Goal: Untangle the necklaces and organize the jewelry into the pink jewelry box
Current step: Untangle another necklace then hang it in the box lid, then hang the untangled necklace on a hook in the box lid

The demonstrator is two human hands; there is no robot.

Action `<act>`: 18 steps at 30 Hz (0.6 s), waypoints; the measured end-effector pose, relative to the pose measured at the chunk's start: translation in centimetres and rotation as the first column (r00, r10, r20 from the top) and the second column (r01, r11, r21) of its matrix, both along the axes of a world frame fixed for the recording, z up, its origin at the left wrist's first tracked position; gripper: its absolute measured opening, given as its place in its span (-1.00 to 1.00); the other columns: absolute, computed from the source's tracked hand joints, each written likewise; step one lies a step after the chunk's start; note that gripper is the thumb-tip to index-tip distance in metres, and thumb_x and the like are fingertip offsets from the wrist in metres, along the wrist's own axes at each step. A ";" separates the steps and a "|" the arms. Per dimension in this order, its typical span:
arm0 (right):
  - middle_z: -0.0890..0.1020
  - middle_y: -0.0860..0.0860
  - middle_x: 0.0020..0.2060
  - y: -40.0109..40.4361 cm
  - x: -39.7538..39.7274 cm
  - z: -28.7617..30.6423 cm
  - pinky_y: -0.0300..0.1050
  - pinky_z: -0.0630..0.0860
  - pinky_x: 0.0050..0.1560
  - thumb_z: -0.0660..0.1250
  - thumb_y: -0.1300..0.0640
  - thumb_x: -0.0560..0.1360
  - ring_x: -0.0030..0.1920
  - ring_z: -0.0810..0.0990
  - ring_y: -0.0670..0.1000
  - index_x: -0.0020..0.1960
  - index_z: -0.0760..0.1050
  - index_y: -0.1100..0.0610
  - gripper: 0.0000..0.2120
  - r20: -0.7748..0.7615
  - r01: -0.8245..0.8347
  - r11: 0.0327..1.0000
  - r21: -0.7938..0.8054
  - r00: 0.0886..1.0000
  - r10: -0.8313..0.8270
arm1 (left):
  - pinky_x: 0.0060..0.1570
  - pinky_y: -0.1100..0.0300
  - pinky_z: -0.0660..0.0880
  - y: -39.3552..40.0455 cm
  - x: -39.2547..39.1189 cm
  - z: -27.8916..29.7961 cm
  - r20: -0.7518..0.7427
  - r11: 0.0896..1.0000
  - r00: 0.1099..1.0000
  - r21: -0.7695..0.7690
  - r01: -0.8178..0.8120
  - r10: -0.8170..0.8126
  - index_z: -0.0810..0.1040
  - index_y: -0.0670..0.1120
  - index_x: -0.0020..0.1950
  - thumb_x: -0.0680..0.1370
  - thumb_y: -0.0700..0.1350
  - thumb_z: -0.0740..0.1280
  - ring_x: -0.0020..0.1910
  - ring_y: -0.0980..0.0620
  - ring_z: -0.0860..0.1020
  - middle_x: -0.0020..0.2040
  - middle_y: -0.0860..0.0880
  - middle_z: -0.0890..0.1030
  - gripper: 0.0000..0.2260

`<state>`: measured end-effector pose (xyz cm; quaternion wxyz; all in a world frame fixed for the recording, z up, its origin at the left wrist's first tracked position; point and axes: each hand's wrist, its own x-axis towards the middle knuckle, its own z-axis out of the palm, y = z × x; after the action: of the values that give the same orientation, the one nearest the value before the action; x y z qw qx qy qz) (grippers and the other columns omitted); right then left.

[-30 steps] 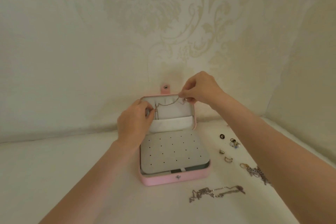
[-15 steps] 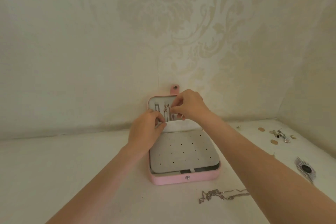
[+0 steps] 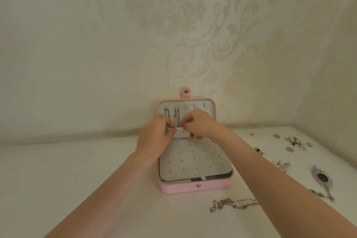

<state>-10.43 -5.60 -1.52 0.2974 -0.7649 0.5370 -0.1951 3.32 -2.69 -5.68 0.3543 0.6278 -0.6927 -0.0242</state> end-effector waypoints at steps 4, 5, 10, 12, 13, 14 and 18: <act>0.59 -0.01 -0.26 0.6 -1.2 1.2 -0.33 0.31 -0.62 0.11 0.37 0.50 -0.50 0.50 -0.08 -0.12 0.57 0.16 -0.73 0.096 0.066 0.996 -0.054 0.994 -0.061 | -0.23 0.22 0.31 0.7 -0.2 0.4 -0.006 0.999 1.000 -0.042 0.003 -0.003 0.53 -0.09 0.02 0.53 -0.16 0.29 -0.22 0.06 0.43 -0.20 0.06 0.45 -0.90; 0.61 0.00 -0.24 0.9 -1.7 1.6 -0.33 0.33 -0.61 0.13 0.37 0.51 -0.49 0.50 -0.08 -0.11 0.57 0.18 -0.74 0.109 0.076 0.994 -0.072 0.992 -0.068 | -0.22 0.20 0.34 1.0 -0.4 0.5 0.010 0.998 1.000 -0.065 0.015 -0.014 0.52 -0.09 0.04 0.53 -0.16 0.29 -0.23 0.07 0.42 -0.19 0.05 0.46 -0.89; 0.68 0.03 -0.25 4.1 -5.8 2.0 -0.31 0.38 -0.56 0.22 0.33 0.49 -0.48 0.52 -0.08 -0.11 0.60 0.20 -0.81 0.051 -0.027 1.000 -0.016 0.998 0.028 | -0.04 0.23 0.42 3.6 -2.7 0.6 0.037 0.961 0.972 -0.146 0.234 -0.231 0.55 -0.10 0.02 0.53 -0.19 0.29 -0.11 0.10 0.44 -0.10 0.03 0.48 -0.90; 0.67 0.01 -0.30 5.4 -7.5 1.6 -0.32 0.38 -0.55 0.27 0.31 0.49 -0.53 0.50 -0.14 -0.14 0.61 0.20 -0.86 -0.063 -0.081 0.997 0.015 0.995 0.082 | -0.03 0.23 0.42 4.9 -4.0 0.5 0.080 0.942 0.947 -0.107 0.319 -0.311 0.56 -0.10 0.03 0.54 -0.16 0.29 -0.09 0.11 0.45 -0.06 0.03 0.49 -0.89; 0.66 0.01 -0.32 6.0 -8.3 1.4 -0.32 0.39 -0.55 0.30 0.29 0.48 -0.55 0.49 -0.17 -0.15 0.61 0.20 -0.88 -0.127 -0.093 0.995 0.024 0.987 0.095 | -0.04 0.23 0.40 5.6 -4.6 0.4 0.094 0.931 0.933 -0.086 0.355 -0.347 0.57 -0.10 0.03 0.54 -0.15 0.29 -0.09 0.10 0.44 -0.06 0.02 0.50 -0.89; 0.66 0.02 -0.32 6.5 -9.0 1.4 -0.32 0.39 -0.54 0.32 0.28 0.48 -0.55 0.48 -0.18 -0.15 0.61 0.21 -0.89 -0.188 -0.098 0.994 0.037 0.977 0.103 | -0.04 0.23 0.37 6.2 -5.2 0.2 0.116 0.919 0.918 -0.070 0.388 -0.379 0.59 -0.09 0.02 0.54 -0.15 0.30 -0.10 0.10 0.41 -0.07 0.02 0.51 -0.89; 0.61 -0.01 -0.40 8.7 -10.3 0.8 -0.34 0.38 -0.55 0.35 0.28 0.43 -0.50 0.49 -0.13 -0.17 0.63 0.24 -0.91 -0.361 -0.130 0.986 0.105 0.919 0.160 | 0.00 0.21 0.19 7.9 -6.8 -1.2 0.309 0.899 0.855 0.001 0.438 -0.416 0.61 0.00 0.02 0.56 -0.06 0.28 -0.10 0.10 0.26 -0.15 0.10 0.41 -0.87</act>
<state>-20.73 3.07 -0.73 0.2351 -0.8132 0.5324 -0.0044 -3.49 5.19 -6.89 0.2517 0.4419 -0.8608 0.0181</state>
